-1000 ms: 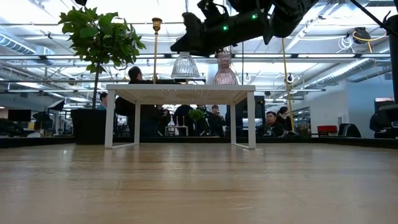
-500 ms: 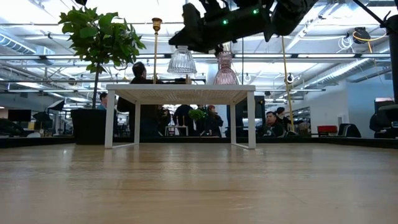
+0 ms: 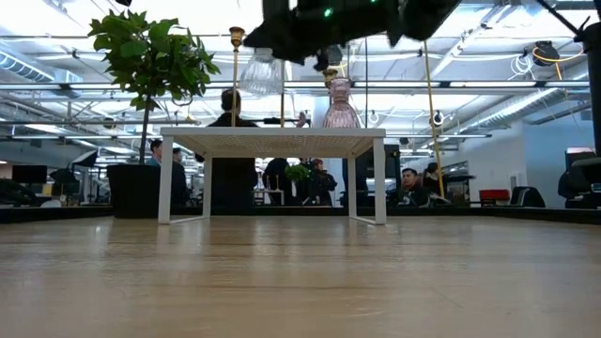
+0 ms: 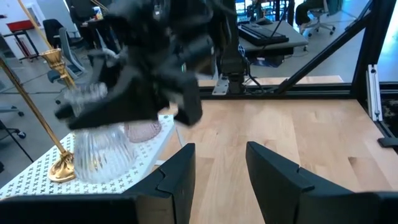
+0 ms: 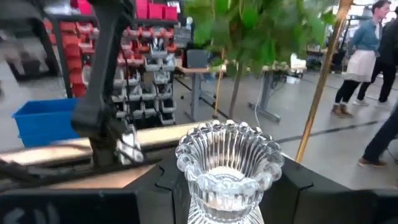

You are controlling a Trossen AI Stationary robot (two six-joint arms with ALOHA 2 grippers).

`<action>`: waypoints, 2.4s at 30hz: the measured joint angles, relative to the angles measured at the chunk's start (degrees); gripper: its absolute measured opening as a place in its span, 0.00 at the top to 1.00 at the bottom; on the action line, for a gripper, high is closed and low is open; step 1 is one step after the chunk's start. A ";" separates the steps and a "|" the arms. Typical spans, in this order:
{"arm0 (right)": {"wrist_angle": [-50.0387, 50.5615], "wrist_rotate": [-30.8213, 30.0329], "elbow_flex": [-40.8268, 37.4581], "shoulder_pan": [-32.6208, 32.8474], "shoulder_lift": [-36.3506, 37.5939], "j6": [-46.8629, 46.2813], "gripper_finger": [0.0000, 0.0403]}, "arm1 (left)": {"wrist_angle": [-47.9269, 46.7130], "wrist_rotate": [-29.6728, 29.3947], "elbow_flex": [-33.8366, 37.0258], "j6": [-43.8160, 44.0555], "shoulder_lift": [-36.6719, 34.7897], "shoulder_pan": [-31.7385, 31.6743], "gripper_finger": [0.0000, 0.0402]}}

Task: Pick & Place candle stick holders
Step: Put the right transparent candle holder on the shelf, then put the transparent candle holder on the shelf

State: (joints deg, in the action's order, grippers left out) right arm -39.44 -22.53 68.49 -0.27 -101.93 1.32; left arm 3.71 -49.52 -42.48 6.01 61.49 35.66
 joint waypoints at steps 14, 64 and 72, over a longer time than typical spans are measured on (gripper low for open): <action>-0.15 -7.78 2.05 -0.57 -5.31 2.71 0.68 | 0.37 0.50 0.00 -0.01 0.00 0.00 0.63; 2.80 -12.99 1.92 -3.39 -3.81 6.86 0.46 | 0.35 0.55 0.00 0.43 0.00 0.38 0.63; 7.80 -13.46 1.92 -2.07 1.65 8.58 0.45 | -3.17 1.05 0.00 2.43 -0.57 3.88 0.63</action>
State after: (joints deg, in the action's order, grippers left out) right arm -31.65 -35.99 70.40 -2.34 -100.28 9.90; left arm 0.54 -48.46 -42.48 8.44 60.93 39.54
